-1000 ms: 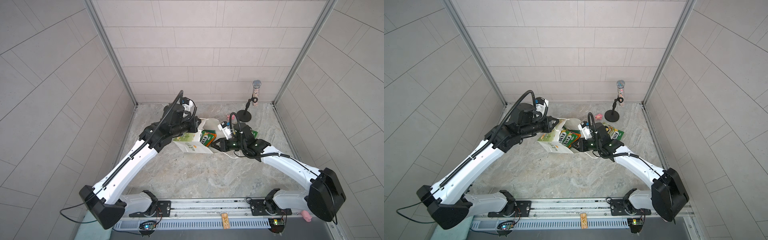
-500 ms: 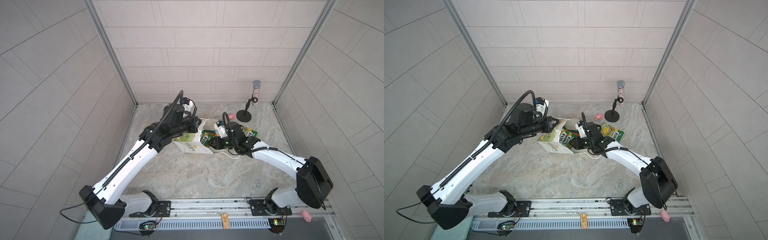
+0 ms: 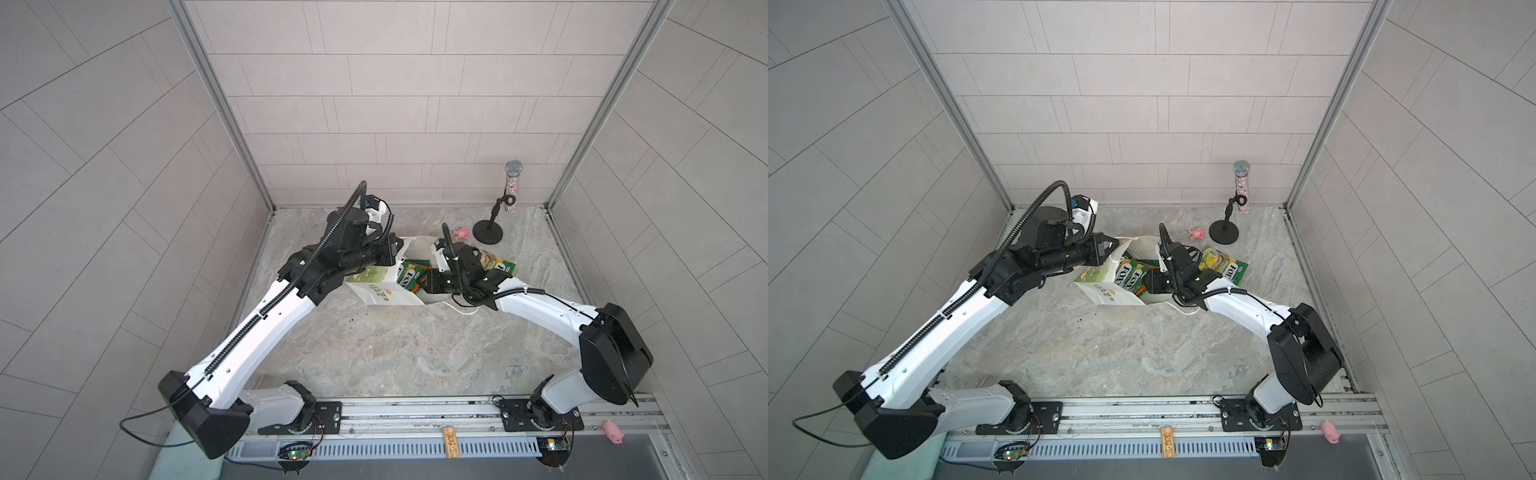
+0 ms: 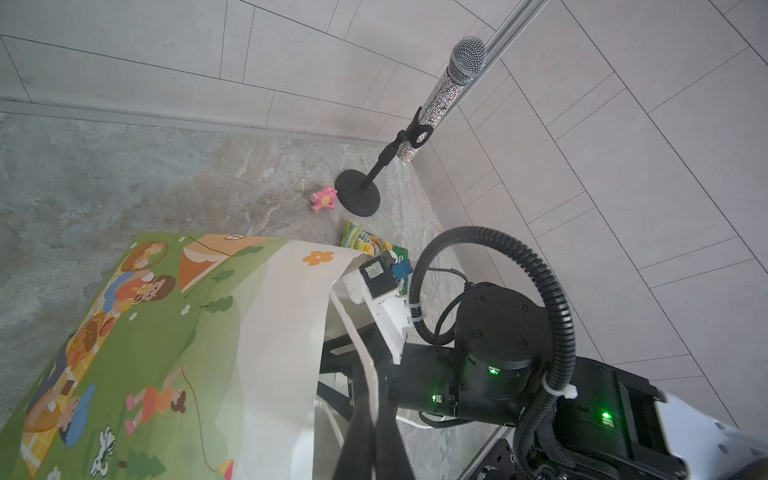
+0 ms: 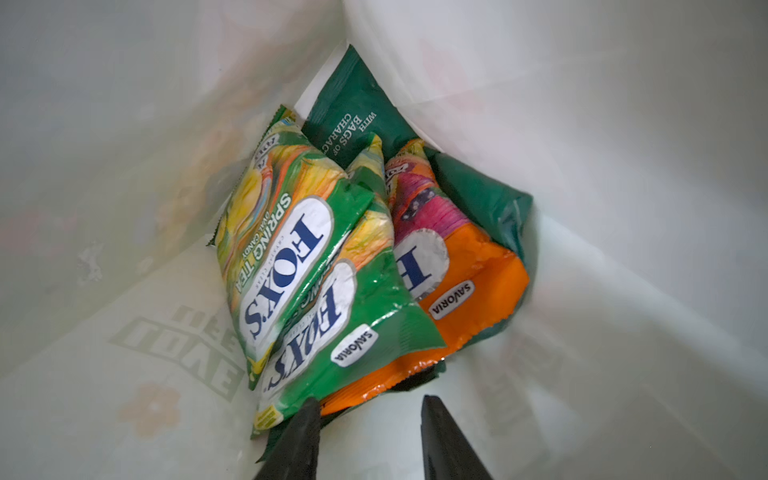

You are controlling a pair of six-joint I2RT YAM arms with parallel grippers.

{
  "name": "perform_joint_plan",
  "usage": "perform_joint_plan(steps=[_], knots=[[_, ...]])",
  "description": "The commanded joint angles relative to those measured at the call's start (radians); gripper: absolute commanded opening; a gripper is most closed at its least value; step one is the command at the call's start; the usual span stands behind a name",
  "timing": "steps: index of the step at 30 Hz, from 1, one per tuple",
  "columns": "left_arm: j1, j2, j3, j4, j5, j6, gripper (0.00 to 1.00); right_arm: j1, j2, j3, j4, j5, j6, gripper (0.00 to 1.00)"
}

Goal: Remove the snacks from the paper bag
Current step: 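Lower the right gripper into the bag onto a green FOX'S packet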

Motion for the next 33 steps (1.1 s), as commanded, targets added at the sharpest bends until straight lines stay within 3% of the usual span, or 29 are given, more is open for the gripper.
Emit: perform_joint_plan(steps=[1, 14, 33], knots=[[0.007, -0.005, 0.001, 0.016, 0.008, 0.004, 0.00, 0.005, 0.021, 0.012, 0.000, 0.037, 0.035, 0.44], [0.007, 0.005, 0.004, 0.023, 0.026, -0.004, 0.00, 0.010, 0.023, -0.030, 0.154, 0.012, 0.134, 0.50], [0.005, 0.016, 0.006, 0.039, 0.059, -0.020, 0.00, 0.013, 0.058, -0.038, 0.170, 0.086, 0.198, 0.50]])
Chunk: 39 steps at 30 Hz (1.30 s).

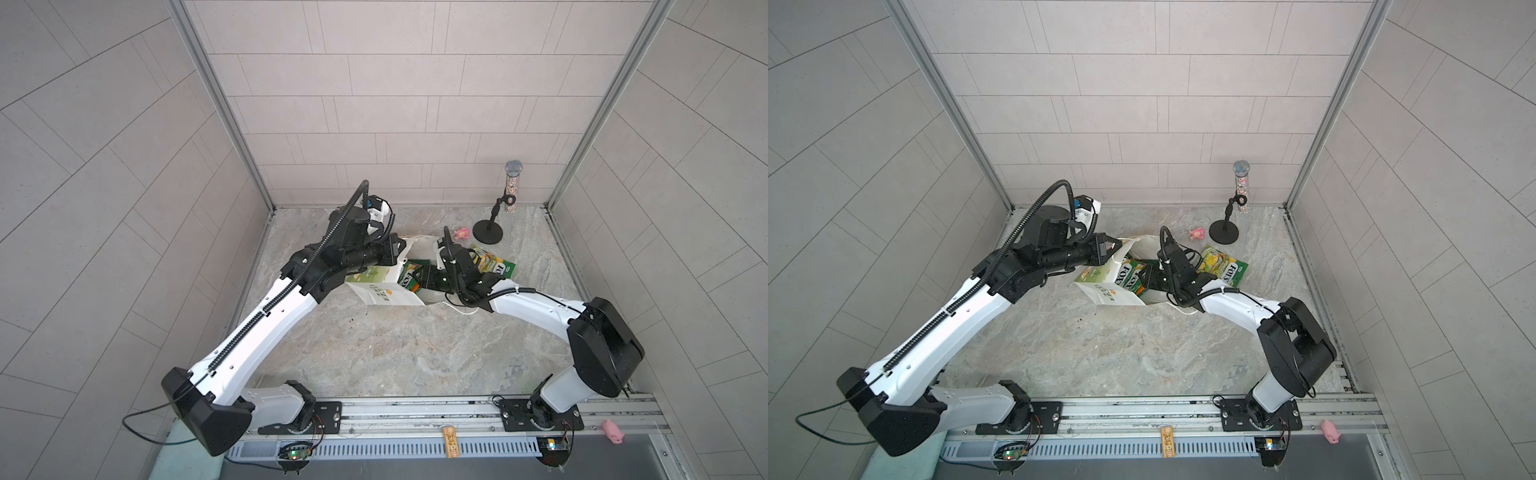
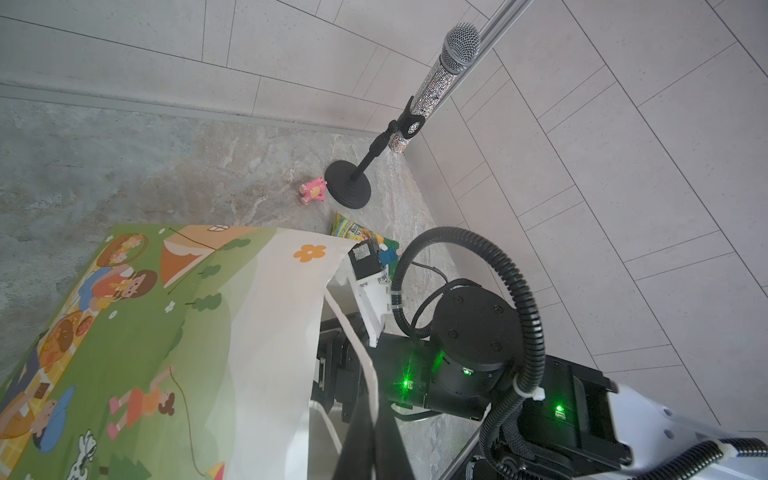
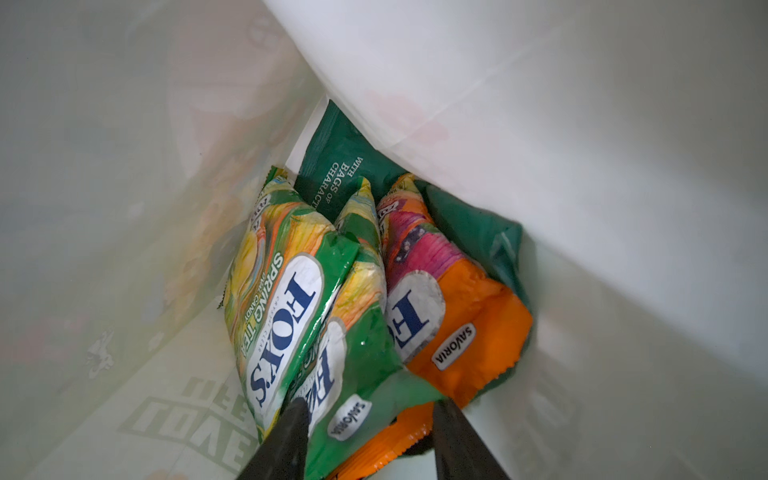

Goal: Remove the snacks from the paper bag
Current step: 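Lower the right gripper into the bag onto a green FOX'S packet, then close the right gripper on the green FOX'S packet's edge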

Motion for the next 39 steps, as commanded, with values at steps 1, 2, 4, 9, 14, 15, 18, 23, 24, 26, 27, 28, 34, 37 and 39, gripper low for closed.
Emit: perform_joint_plan(steps=[1, 2, 4, 9, 14, 15, 18, 23, 24, 26, 27, 28, 34, 37, 39], knots=[[0.006, 0.003, 0.006, 0.032, 0.014, -0.008, 0.00, 0.006, 0.020, 0.000, 0.006, 0.033, 0.024, 0.50], [0.006, 0.003, 0.006, 0.031, 0.016, -0.008, 0.00, 0.006, 0.025, 0.002, 0.011, 0.027, 0.027, 0.50], [0.005, 0.005, 0.008, 0.032, 0.018, -0.009, 0.00, 0.007, 0.037, 0.008, 0.023, 0.004, 0.029, 0.49], [0.005, 0.009, 0.007, 0.033, 0.026, -0.011, 0.00, 0.007, 0.058, 0.008, 0.075, -0.041, 0.046, 0.44], [0.005, 0.008, 0.006, 0.033, 0.026, -0.010, 0.00, 0.009, 0.045, -0.009, 0.142, -0.074, 0.047, 0.40], [0.005, 0.008, 0.006, 0.033, 0.026, -0.010, 0.00, 0.009, 0.039, -0.017, 0.163, -0.076, 0.049, 0.39], [0.005, 0.009, 0.006, 0.033, 0.027, -0.009, 0.00, 0.010, 0.029, -0.031, 0.199, -0.083, 0.052, 0.37], [0.004, 0.009, 0.007, 0.033, 0.029, -0.010, 0.00, 0.010, 0.038, -0.035, 0.220, -0.082, 0.081, 0.34], [0.005, 0.009, 0.008, 0.033, 0.029, -0.010, 0.00, 0.009, 0.041, -0.036, 0.228, -0.084, 0.090, 0.33], [0.005, 0.008, 0.009, 0.032, 0.027, -0.008, 0.00, 0.010, 0.045, -0.048, 0.258, -0.086, 0.111, 0.32], [0.004, 0.007, 0.007, 0.031, 0.027, -0.008, 0.00, 0.009, 0.046, -0.052, 0.274, -0.084, 0.121, 0.32], [0.005, 0.005, 0.009, 0.030, 0.028, -0.008, 0.00, 0.009, 0.048, -0.059, 0.285, -0.080, 0.133, 0.32], [0.005, 0.005, 0.009, 0.030, 0.028, -0.008, 0.00, 0.009, 0.061, -0.082, 0.312, -0.050, 0.201, 0.43], [0.005, 0.005, 0.009, 0.030, 0.026, -0.007, 0.00, 0.009, 0.069, -0.092, 0.350, -0.043, 0.224, 0.44], [0.005, 0.005, 0.009, 0.028, 0.027, -0.007, 0.00, 0.010, 0.077, -0.086, 0.361, -0.046, 0.225, 0.40]])
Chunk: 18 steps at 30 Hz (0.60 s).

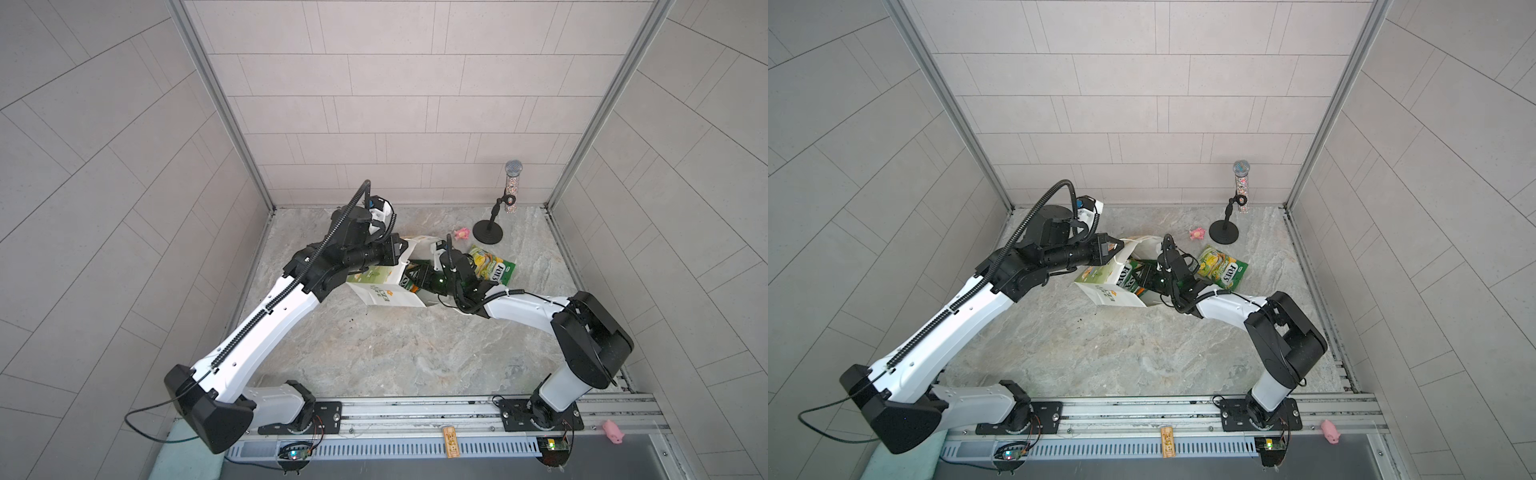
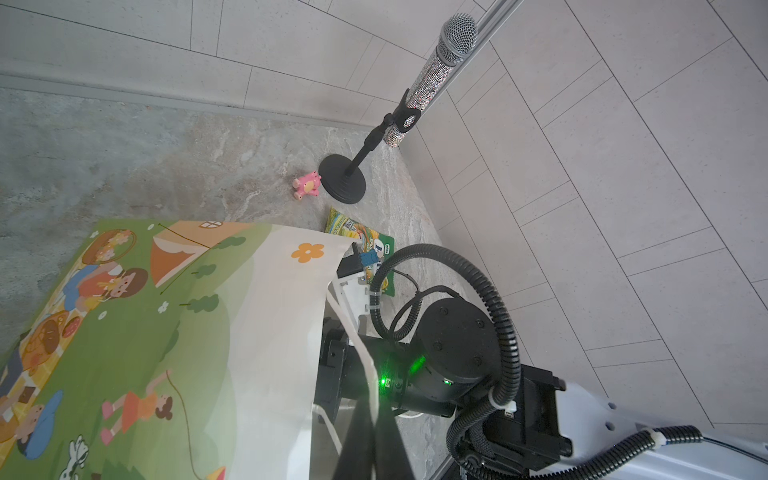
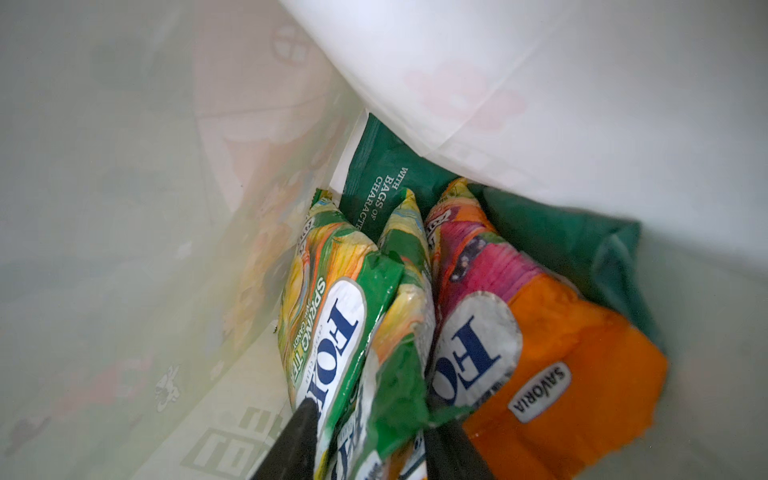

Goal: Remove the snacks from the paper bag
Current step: 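Close the right gripper on the green FOX'S packet's edge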

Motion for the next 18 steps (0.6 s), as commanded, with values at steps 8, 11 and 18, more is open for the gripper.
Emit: perform_joint_plan(steps=[8, 11, 18], knots=[[0.004, -0.015, 0.006, 0.014, -0.002, 0.005, 0.00, 0.003, 0.011, 0.018, -0.035, 0.073, 0.051, 0.05], [0.005, -0.020, 0.006, 0.006, -0.012, 0.011, 0.00, 0.002, -0.014, 0.013, -0.032, 0.055, 0.026, 0.00], [0.005, -0.020, 0.003, -0.001, -0.023, 0.019, 0.00, -0.002, -0.098, 0.007, -0.089, 0.040, -0.045, 0.00]])
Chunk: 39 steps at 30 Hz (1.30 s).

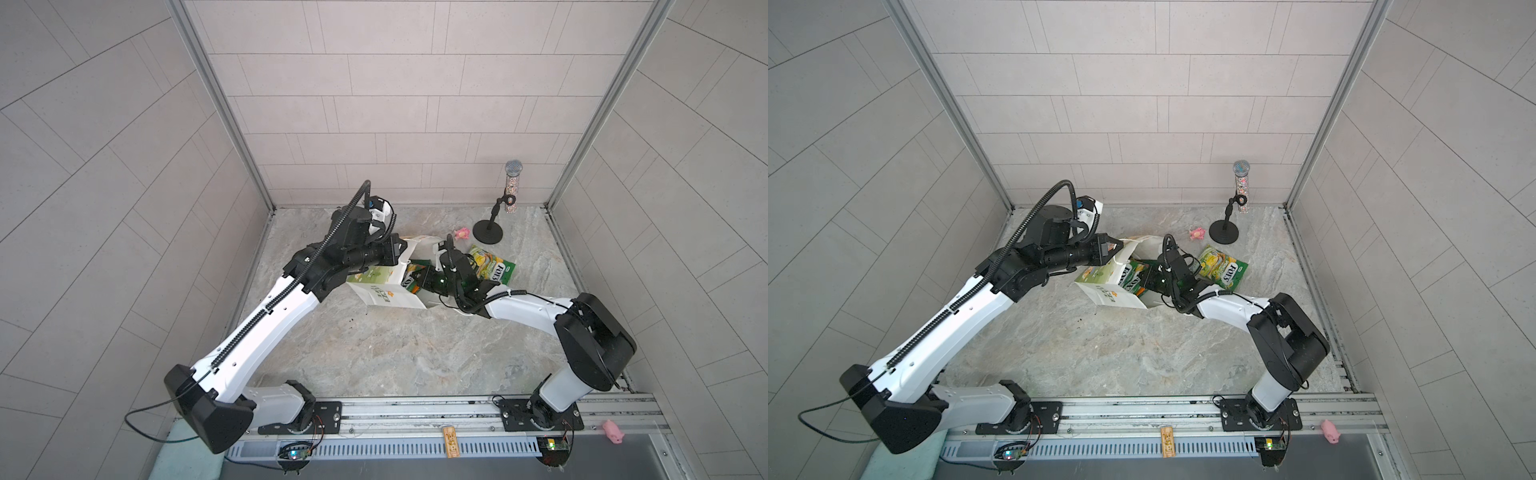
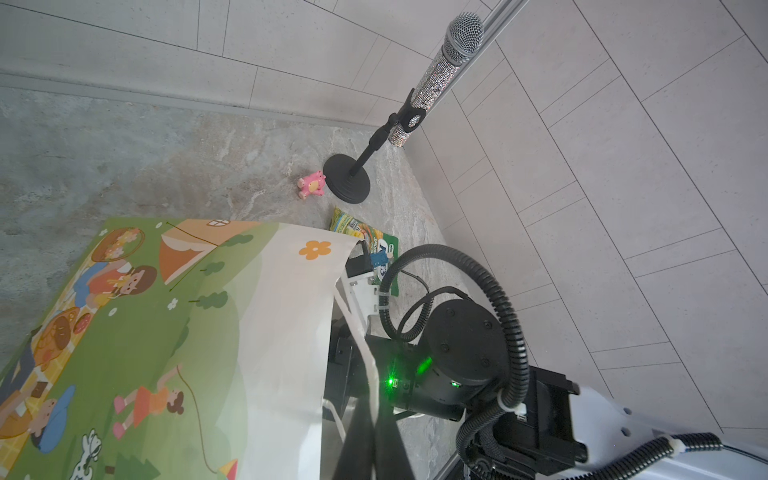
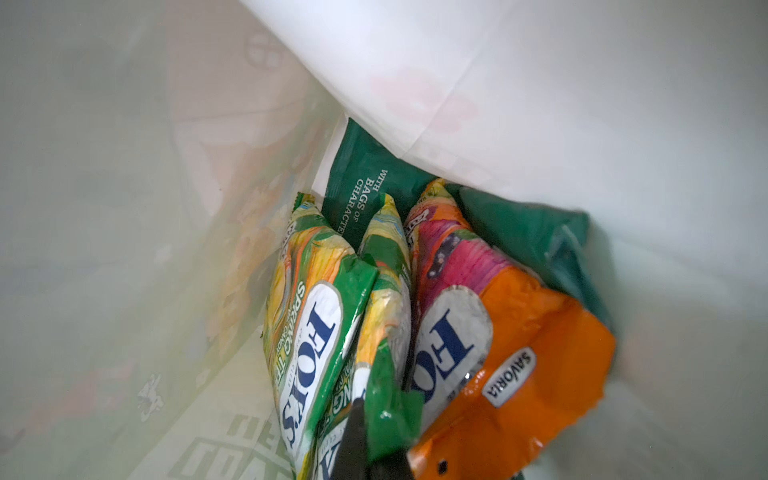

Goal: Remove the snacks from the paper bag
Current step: 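Close the right gripper on the green FOX'S packet's edge, then lift the green packet out of the bag with the right gripper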

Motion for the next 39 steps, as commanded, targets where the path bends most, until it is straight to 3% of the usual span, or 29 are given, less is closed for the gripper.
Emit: perform_joint_plan(steps=[1, 16, 39], knots=[[0.005, -0.021, 0.003, 0.005, -0.013, 0.016, 0.00, -0.005, -0.073, 0.002, -0.022, -0.001, -0.043, 0.00], [0.004, -0.027, 0.000, -0.011, -0.039, 0.023, 0.00, -0.032, -0.173, 0.008, -0.092, -0.050, -0.108, 0.00], [0.005, -0.040, -0.017, -0.008, -0.109, 0.007, 0.00, -0.043, -0.357, 0.162, -0.371, -0.122, -0.269, 0.00]])
